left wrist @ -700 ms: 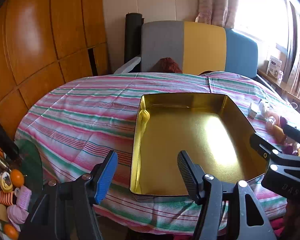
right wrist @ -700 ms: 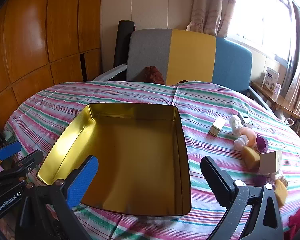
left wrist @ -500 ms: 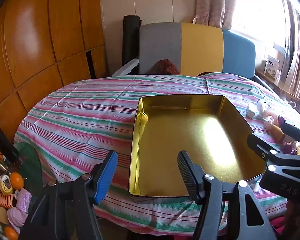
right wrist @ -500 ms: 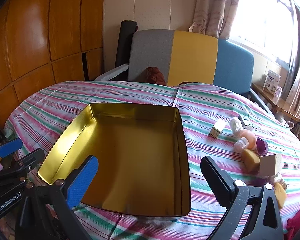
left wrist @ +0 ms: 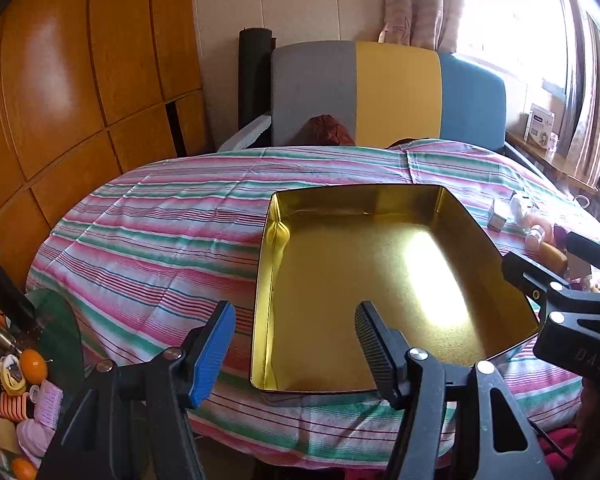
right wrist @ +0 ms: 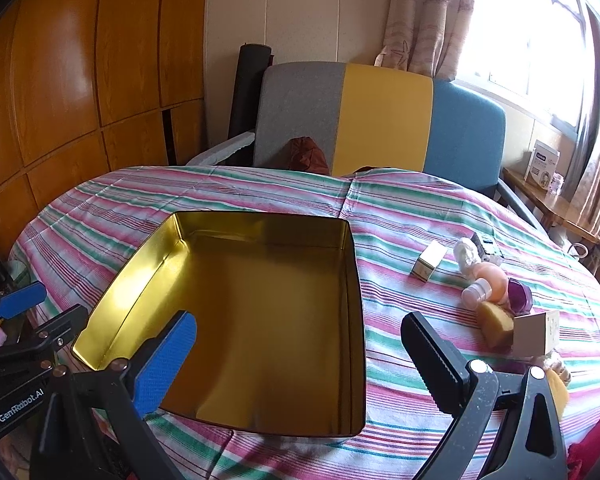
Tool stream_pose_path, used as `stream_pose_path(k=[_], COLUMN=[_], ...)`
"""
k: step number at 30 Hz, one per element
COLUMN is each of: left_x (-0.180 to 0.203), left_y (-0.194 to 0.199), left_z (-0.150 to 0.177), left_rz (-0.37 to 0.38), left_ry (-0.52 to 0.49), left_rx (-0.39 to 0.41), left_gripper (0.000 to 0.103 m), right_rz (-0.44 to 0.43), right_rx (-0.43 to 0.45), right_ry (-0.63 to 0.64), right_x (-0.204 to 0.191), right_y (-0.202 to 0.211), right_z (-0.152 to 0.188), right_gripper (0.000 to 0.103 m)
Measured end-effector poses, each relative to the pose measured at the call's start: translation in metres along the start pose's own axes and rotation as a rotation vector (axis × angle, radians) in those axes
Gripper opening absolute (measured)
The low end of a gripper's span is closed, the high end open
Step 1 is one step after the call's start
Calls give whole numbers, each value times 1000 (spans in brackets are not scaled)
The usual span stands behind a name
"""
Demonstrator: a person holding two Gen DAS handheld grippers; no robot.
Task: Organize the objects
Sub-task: 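Move both tools from the gold tray toward the pile of items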
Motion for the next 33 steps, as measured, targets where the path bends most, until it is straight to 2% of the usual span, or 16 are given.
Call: stream_pose_path(k=[8, 15, 19, 24, 26, 31, 33], left_x=[4, 7, 10, 19, 25, 34, 40], left_y=[0, -2, -5, -9, -11, -11, -11], left_z=[-1, -1, -2, -2, -3, -13, -20], left_rz=[14, 25, 69, 158, 184, 226, 254], left_ry=[-12, -25, -27, -32, -45, -51, -57], left_rx=[-4, -15, -31, -56, -65, -48, -40], left_gripper=[63, 63, 63, 66, 70, 74, 81], right_rz=[-2, 15, 25, 62, 83, 210, 255], right_rx=[4, 10, 23, 43, 40, 89, 99], right_ry=[-8, -45, -77, -179, -238, -397, -470], right_x=[7, 29, 53, 106, 134, 222, 258], right_y=[0, 1, 4, 10, 13, 28, 31], right_z=[-3, -9, -17, -27, -29, -36, -33], right_gripper=[103, 103, 103, 103, 103, 103, 103])
Point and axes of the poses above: each gripper's, at about its wrist camera, not at the fingertips, and y roughly against the way its jaws point, x to its right, z to its underside, the point moved 4 cm from there along -y, roughly the way its jaws point, and after that the axes turned 4 degrees about -y, right-handed, at the moved point
